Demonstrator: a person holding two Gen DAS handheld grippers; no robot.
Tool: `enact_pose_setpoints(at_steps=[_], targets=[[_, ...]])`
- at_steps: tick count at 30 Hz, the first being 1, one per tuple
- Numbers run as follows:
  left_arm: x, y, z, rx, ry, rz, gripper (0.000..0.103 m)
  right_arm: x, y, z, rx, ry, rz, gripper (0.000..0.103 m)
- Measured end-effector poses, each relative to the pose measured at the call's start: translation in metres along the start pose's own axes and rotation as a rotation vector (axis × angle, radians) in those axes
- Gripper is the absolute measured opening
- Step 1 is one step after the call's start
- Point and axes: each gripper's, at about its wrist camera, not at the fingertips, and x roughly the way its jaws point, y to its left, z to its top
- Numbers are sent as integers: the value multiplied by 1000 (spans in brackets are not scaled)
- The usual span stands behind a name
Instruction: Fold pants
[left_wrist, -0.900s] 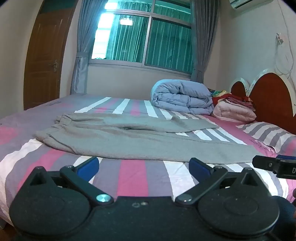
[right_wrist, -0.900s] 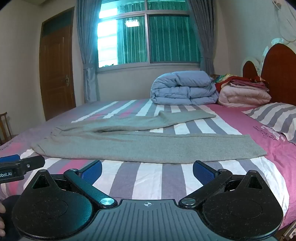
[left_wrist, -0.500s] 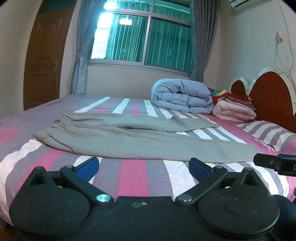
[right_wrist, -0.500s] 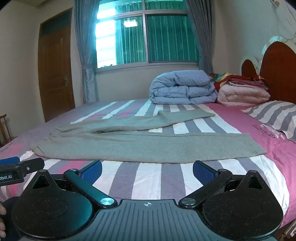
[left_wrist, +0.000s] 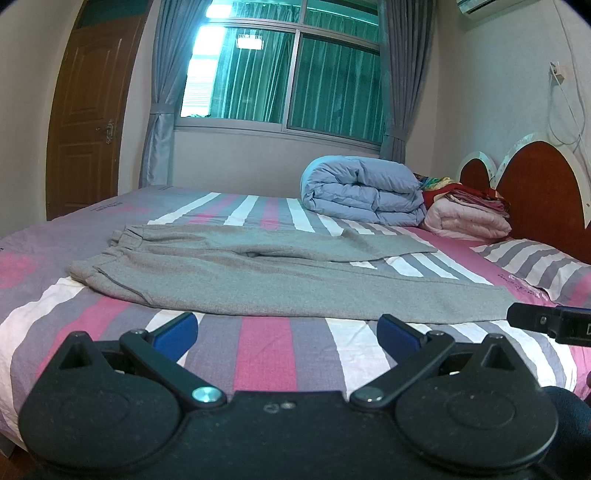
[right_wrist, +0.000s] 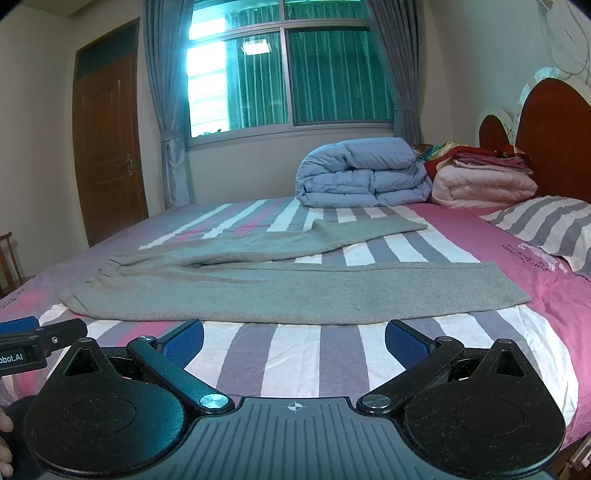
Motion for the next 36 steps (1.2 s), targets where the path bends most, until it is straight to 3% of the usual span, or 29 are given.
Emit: enact_pose_setpoints(at_steps=[36], targets=[[3,-2,0,6,3,5,97,1,-3,-3,17,0,-1,103]])
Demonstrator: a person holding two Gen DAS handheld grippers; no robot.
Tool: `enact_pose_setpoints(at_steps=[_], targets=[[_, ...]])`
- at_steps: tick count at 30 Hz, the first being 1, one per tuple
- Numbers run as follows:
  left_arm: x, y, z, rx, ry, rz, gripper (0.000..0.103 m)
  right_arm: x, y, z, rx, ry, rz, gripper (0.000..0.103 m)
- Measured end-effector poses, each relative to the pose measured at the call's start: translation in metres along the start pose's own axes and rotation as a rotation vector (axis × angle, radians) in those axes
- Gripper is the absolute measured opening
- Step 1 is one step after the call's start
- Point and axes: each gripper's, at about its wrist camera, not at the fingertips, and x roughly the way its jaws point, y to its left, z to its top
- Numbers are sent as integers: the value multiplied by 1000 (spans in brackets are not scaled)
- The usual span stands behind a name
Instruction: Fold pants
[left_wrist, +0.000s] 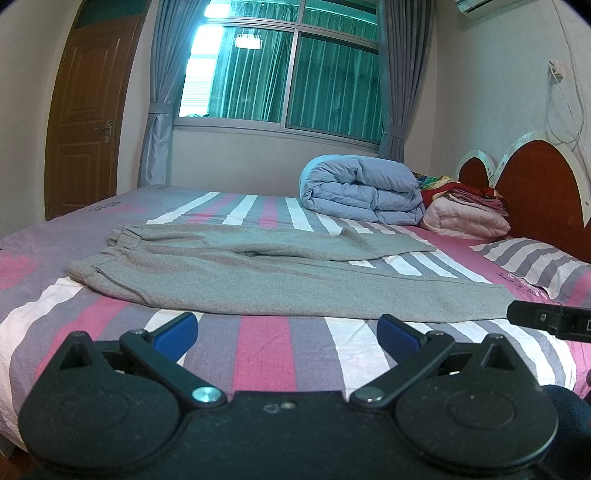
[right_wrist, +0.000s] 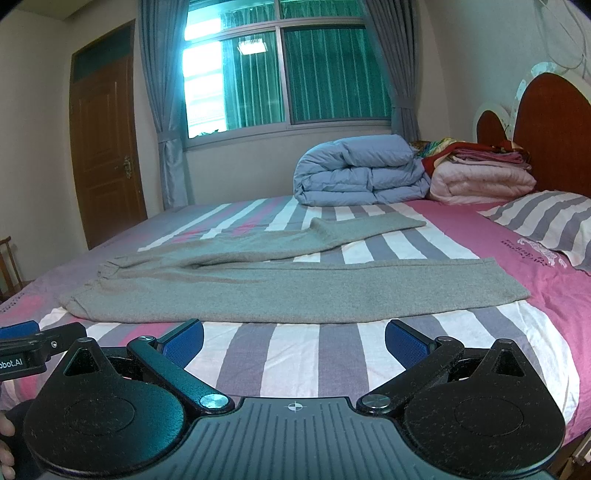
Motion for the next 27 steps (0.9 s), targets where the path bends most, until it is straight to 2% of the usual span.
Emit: enact_pose_setpoints(at_steps=[27], targets=[[0,0,0,0,1,0,97,0,-1,-2,5,5,-1,103]])
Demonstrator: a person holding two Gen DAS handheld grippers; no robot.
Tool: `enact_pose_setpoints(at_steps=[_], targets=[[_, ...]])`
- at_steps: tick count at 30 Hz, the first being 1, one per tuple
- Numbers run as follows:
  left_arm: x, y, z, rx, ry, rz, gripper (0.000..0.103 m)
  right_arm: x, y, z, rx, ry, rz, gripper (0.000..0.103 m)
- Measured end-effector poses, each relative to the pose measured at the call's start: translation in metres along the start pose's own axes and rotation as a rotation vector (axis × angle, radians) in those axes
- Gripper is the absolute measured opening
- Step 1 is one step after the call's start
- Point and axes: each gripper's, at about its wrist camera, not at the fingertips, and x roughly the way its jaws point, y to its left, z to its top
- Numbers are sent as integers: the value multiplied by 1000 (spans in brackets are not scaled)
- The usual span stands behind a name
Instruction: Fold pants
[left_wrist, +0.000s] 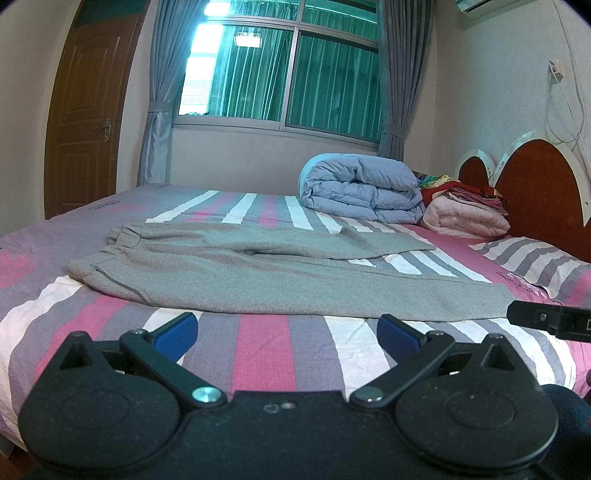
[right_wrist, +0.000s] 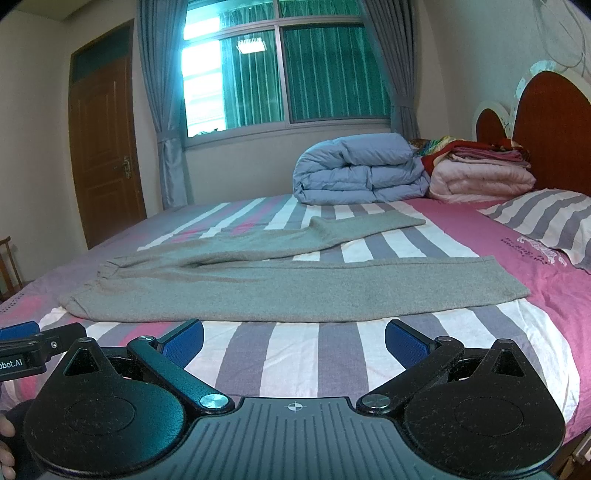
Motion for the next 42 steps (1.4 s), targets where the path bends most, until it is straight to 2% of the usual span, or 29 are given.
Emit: enact_pose_setpoints(at_steps=[10,12,14,18,20,22,24,29,32,37,38,39,40,41,42], targets=[[9,9,-6,-34,24,-14,97,4,-6,-1,36,28,10,103],[14,16,-5,-56,45,-21,97,11,-14,4,68,44,64,103],[21,23,-3,-73,75,5,97,12,-19,11,71,-10,121,103],[37,56,15,-118,76,48,97,22,-14,37,-50,-89,184,103],[49,77,26,-95,70,88,97,37,-11,54,-74,-72,223,103],[68,100,39,-60,97,86,97,61,-14,72,-28,3,288,103],[88,129,56,-37,100,85,97,90,-13,91,-19,97,313,103],[154,212,109,10,123,118,97,152,4,140,-158,55,252,103],[209,257,136,28,170,123,96,213,11,161,-184,79,254,103],[302,311,150,46,261,124,92,333,32,173,-246,143,273,103],[321,320,151,41,284,111,87,357,35,174,-254,154,283,103],[339,329,151,33,307,101,83,381,41,173,-267,166,295,100],[355,335,149,26,329,89,81,404,46,171,-288,177,298,87],[371,341,147,26,349,90,76,423,50,169,-299,194,309,81],[385,347,146,28,364,93,76,445,54,167,-305,214,321,74]])
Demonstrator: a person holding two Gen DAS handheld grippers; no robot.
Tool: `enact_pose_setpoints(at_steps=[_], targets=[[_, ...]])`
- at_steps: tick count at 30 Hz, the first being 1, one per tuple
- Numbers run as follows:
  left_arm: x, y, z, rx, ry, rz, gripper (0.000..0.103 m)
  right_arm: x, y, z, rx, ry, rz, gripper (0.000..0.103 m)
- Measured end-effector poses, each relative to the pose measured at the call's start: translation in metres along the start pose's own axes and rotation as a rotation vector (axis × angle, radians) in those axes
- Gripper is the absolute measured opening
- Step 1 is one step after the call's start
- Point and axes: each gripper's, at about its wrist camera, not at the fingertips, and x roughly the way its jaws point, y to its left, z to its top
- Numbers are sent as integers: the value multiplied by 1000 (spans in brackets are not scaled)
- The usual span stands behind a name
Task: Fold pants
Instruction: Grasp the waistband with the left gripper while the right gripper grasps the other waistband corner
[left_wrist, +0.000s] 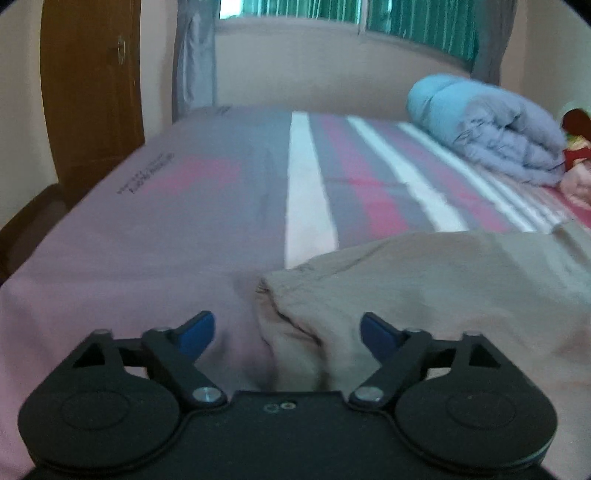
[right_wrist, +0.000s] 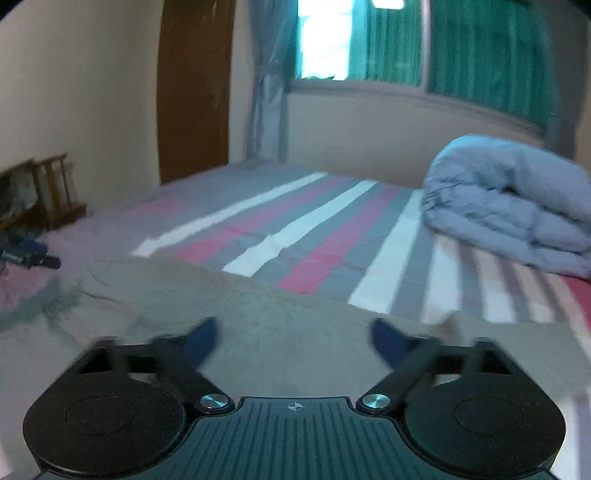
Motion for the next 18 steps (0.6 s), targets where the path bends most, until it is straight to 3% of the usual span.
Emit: enact_pose_setpoints(at_steps=[5,8,14,18], targets=[[53,18,12,-24,104,-90,68,86,-10,11,-58,54,40,74],[68,21,14,-7,116,-119,64,127,-20,11,-97,93,46,74],[88,27,18,-15,118,-183,59,171,-35,16,-173,137,60,74],[93,31,21,-23,114,-221,55,192,-49,18,-203,214,105,74]])
